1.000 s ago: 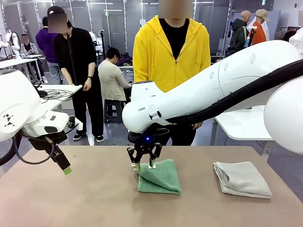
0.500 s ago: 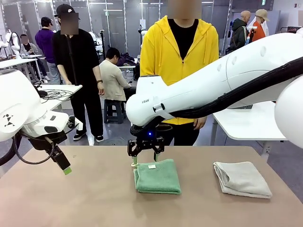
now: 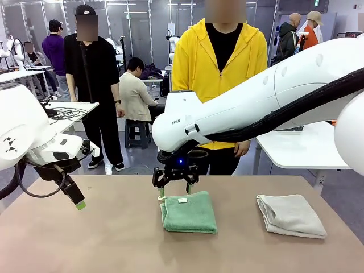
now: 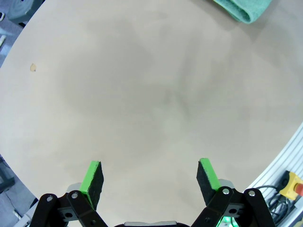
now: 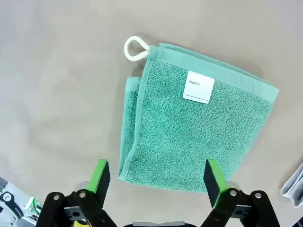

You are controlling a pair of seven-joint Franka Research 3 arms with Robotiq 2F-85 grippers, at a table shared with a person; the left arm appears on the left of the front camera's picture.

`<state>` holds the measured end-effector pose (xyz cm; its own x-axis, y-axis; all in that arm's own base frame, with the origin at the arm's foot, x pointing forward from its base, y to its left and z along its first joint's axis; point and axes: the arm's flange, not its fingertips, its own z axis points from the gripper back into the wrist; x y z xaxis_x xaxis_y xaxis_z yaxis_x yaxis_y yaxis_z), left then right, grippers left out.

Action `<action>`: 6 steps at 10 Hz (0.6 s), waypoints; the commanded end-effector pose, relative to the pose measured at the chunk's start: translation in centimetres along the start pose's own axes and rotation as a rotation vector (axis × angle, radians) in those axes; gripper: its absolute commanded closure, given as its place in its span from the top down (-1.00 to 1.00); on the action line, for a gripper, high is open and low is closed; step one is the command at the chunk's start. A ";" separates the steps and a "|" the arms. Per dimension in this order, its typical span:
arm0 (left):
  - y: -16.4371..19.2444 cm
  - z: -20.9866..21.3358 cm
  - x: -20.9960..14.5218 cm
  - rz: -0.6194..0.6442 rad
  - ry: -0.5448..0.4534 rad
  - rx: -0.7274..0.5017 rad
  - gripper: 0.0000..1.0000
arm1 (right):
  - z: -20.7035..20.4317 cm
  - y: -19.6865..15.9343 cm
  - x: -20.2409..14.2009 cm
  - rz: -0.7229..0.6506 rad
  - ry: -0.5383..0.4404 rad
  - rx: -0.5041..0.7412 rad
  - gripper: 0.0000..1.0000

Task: Fold the towels and place them in the basket.
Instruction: When a person lays out a Towel with hook on the table, fold it in half twice.

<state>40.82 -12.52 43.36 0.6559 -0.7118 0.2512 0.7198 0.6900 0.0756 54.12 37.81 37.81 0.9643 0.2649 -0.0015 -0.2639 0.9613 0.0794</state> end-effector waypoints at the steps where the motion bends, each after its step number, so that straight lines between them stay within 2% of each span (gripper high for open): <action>1: 0.2 0.0 0.3 0.007 0.007 0.017 1.00 | 0.1 0.0 0.3 0.003 0.002 -0.007 1.00; 6: 0.2 0.0 0.3 0.007 0.007 0.017 1.00 | 0.1 0.0 0.3 0.003 0.002 -0.007 1.00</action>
<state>40.82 -12.52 43.36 0.6559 -0.7118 0.2512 0.7198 0.6900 0.0756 54.17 37.83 37.90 0.9643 0.2648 -0.0009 -0.2639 0.9613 0.0797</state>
